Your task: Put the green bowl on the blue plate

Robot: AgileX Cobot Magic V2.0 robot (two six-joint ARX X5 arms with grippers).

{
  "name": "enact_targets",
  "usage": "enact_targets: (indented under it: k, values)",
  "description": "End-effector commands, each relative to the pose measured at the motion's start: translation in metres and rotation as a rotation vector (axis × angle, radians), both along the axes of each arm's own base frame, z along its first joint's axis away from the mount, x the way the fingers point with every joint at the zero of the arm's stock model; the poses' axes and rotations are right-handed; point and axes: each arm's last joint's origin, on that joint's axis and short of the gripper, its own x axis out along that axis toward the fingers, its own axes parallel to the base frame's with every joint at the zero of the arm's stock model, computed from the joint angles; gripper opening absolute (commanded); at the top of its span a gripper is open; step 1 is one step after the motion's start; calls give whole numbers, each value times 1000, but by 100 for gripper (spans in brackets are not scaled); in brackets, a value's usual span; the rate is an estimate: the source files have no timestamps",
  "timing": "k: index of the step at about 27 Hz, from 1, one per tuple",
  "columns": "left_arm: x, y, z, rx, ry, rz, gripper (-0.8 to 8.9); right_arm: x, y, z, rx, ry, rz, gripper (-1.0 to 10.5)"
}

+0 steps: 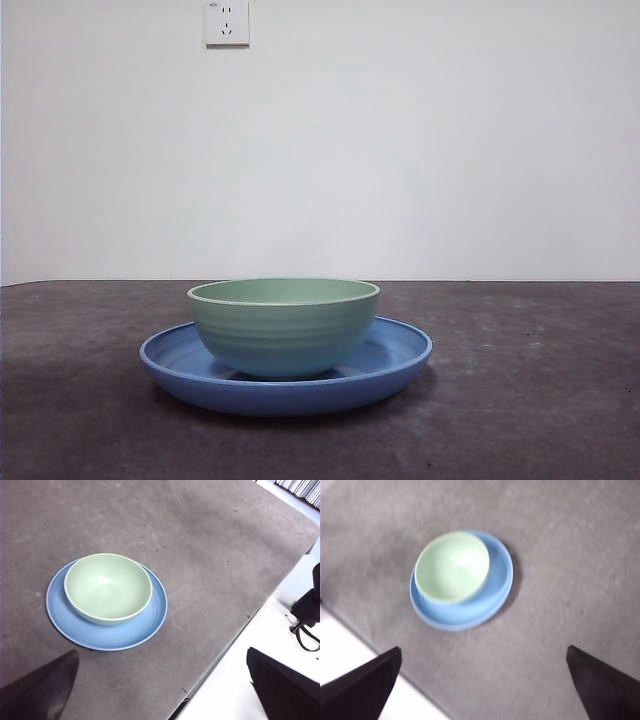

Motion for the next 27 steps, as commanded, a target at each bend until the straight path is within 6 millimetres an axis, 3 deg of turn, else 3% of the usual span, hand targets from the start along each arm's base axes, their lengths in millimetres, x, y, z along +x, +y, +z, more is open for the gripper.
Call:
enact_targets:
  k: [1, 9, 17, 19, 20, 21, 22, 23, 27]
  values:
    - [-1, 0, 2, -10, -6, -8, 626, -16, -5, 8, -20, -72, 55, 613]
    - [-1, 0, 3, -10, -6, -8, 625, -53, -17, 14, -1, -159, 60, 613]
    - [-1, 0, 3, -10, -6, -8, 615, -58, -19, 13, -4, -150, 60, 593]
    - [-1, 0, 2, -9, -6, -7, 510, -58, -19, 13, -3, -147, 61, 449]
    - [-1, 0, 2, -8, -3, -8, 366, -58, -19, 12, -1, -144, 66, 272]
    - [-1, 0, 2, -6, 0, -7, 105, -58, -18, 13, 7, -143, 77, -4]
    - [-1, 0, 2, -7, 0, -7, -15, -58, -18, 13, 12, -144, 82, 20]
    - [-1, 0, 2, -9, -5, -7, 37, -58, -18, 13, 14, -147, 83, 31]
    - [-1, 0, 2, -9, -4, -7, 19, -58, -18, 14, 18, -154, 83, 29]
